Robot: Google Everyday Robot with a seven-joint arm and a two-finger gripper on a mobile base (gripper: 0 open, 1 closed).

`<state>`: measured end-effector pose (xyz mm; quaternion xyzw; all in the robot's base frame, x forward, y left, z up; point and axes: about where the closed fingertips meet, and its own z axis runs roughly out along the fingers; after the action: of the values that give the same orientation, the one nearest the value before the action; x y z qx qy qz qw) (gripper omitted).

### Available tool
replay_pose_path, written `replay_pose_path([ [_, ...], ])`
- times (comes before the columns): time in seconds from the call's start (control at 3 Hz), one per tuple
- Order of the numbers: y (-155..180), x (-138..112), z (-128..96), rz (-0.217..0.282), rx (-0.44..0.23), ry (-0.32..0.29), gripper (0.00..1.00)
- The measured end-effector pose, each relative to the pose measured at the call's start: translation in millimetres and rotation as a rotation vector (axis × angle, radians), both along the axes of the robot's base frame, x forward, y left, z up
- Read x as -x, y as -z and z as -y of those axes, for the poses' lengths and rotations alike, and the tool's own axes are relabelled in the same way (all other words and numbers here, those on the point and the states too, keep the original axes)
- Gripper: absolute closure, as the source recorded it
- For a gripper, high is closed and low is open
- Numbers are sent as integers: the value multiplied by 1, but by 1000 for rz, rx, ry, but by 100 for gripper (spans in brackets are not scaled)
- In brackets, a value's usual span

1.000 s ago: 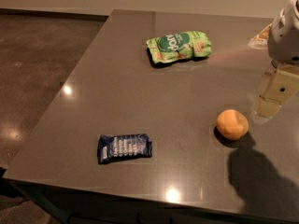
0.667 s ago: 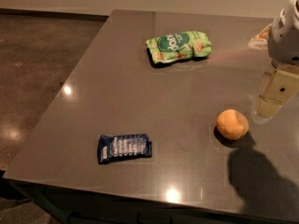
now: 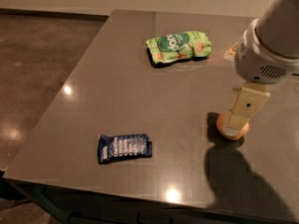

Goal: Move rxbar blueberry near orange

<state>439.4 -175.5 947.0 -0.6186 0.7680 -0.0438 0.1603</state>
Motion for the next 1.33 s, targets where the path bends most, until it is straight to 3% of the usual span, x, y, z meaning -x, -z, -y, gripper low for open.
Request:
replay_pose_path([
  [0.33, 17, 0, -35, -13, -13, -44, 0],
  [1.33, 61, 13, -140, -106, -67, -265, 0],
])
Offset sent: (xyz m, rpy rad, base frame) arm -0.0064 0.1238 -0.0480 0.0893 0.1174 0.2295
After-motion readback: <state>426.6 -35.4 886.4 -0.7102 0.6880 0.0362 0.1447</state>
